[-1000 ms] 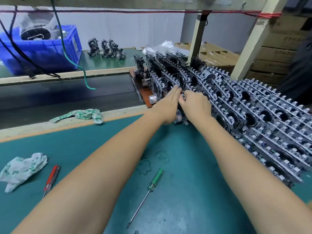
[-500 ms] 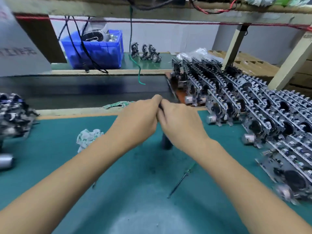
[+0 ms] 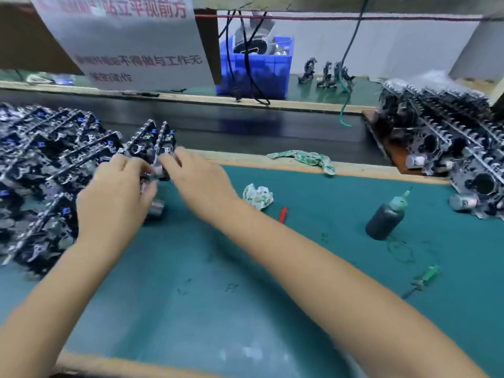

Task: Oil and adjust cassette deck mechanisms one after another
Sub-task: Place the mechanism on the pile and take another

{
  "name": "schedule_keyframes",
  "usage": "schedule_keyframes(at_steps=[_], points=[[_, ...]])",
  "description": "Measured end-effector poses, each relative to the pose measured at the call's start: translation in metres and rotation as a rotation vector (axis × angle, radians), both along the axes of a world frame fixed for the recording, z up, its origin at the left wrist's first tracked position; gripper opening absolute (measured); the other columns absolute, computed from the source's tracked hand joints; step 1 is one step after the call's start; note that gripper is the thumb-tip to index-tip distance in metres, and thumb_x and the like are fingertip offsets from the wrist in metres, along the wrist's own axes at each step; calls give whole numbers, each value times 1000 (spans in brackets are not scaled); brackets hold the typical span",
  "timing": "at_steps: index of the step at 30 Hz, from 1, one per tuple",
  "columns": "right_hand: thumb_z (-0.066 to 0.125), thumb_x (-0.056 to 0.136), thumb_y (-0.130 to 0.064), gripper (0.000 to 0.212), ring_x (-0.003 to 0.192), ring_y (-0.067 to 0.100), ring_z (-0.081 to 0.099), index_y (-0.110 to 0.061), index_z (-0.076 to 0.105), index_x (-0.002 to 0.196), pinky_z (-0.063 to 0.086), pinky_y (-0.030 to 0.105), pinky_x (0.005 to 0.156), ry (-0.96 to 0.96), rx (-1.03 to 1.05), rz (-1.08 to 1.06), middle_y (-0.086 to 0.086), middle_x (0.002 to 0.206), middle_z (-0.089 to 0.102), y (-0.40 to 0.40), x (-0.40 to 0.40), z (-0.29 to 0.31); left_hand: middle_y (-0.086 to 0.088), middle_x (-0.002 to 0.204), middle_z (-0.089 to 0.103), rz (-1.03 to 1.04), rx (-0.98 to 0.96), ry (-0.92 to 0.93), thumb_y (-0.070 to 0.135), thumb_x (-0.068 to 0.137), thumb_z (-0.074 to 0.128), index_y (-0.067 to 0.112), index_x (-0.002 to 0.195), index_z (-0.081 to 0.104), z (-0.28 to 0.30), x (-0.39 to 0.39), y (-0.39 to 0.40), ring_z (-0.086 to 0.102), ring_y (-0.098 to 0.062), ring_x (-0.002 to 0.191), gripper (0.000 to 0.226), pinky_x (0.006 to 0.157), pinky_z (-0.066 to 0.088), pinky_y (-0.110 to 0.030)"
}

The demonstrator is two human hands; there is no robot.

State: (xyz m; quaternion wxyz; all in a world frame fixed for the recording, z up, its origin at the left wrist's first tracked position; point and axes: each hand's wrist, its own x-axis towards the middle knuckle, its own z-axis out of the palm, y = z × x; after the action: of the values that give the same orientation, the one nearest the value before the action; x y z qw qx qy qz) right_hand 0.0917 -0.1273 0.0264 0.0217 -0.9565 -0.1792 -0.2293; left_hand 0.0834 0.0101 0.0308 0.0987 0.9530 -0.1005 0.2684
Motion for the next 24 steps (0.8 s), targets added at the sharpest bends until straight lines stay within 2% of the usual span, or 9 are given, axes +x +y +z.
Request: schedule_keyframes(at_steps=[2, 6, 10, 13, 15, 17, 19, 22, 24], points=[[36, 95, -14, 40, 111, 14, 47, -23, 39, 133, 42, 25, 70, -91, -81, 48, -5, 126, 46, 11, 21, 6, -20, 103, 54, 60, -20, 39, 27, 85, 66, 4, 106, 60, 1, 12, 8, 56, -41, 94, 31, 64, 46, -51], [38, 96, -12, 30, 119, 13, 45, -19, 43, 125, 41, 24, 82, -26, -249, 160, -7, 126, 50, 17, 51, 17, -20, 96, 61, 58, 14, 99, 34, 85, 66, 6, 99, 56, -2, 25, 9, 60, -42, 84, 33, 65, 43, -45], [34, 99, -13, 27, 117, 13, 46, -18, 46, 123, 42, 26, 80, -49, -314, 260, -7, 124, 54, 13, 60, 24, -23, 73, 63, -18, 40, 59, 21, 85, 62, 2, 89, 54, -4, 28, 7, 59, -44, 72, 22, 59, 41, -43], [36, 98, -14, 23, 111, 15, 50, -17, 46, 119, 37, 29, 71, -46, -326, 292, -5, 118, 59, 6, 56, 26, -15, 67, 59, -114, 10, 75, 13, 85, 62, 2, 85, 55, -2, 22, 8, 58, -39, 67, 13, 60, 38, -41], [41, 97, -17, 21, 103, 20, 56, -15, 48, 117, 31, 30, 66, -10, -264, 311, -2, 111, 62, -2, 48, 26, -7, 64, 55, -196, -49, 63, 9, 83, 64, 4, 84, 58, 4, 15, 12, 53, -31, 63, 8, 60, 36, -39], [47, 95, -21, 22, 99, 25, 58, -15, 51, 115, 35, 34, 68, 69, -132, 324, 2, 106, 64, -16, 31, 29, -4, 63, 53, -298, -86, 76, 9, 84, 66, 7, 84, 61, 14, 8, 14, 47, -26, 60, 5, 57, 33, -36], [56, 92, -24, 21, 93, 28, 59, -11, 58, 109, 39, 37, 74, 167, 71, 338, 4, 101, 67, -34, 7, 33, -4, 66, 56, -425, -89, 127, 15, 87, 63, 9, 84, 63, 25, 0, 9, 50, -23, 61, 7, 57, 35, -32], [67, 87, -22, 13, 76, 22, 60, -11, 66, 93, 45, 36, 73, 292, 357, 285, 2, 82, 69, -68, -34, 39, -4, 76, 59, -615, -99, 193, 27, 93, 56, 11, 88, 64, 37, -12, -12, 54, -23, 70, 19, 65, 37, -32], [70, 84, -22, 9, 69, 16, 60, -14, 67, 85, 47, 28, 68, 355, 462, 220, -1, 71, 66, -91, -63, 44, 2, 80, 58, -722, -101, 260, 39, 94, 49, 15, 90, 64, 42, -21, -34, 50, -16, 74, 28, 70, 38, -32]])
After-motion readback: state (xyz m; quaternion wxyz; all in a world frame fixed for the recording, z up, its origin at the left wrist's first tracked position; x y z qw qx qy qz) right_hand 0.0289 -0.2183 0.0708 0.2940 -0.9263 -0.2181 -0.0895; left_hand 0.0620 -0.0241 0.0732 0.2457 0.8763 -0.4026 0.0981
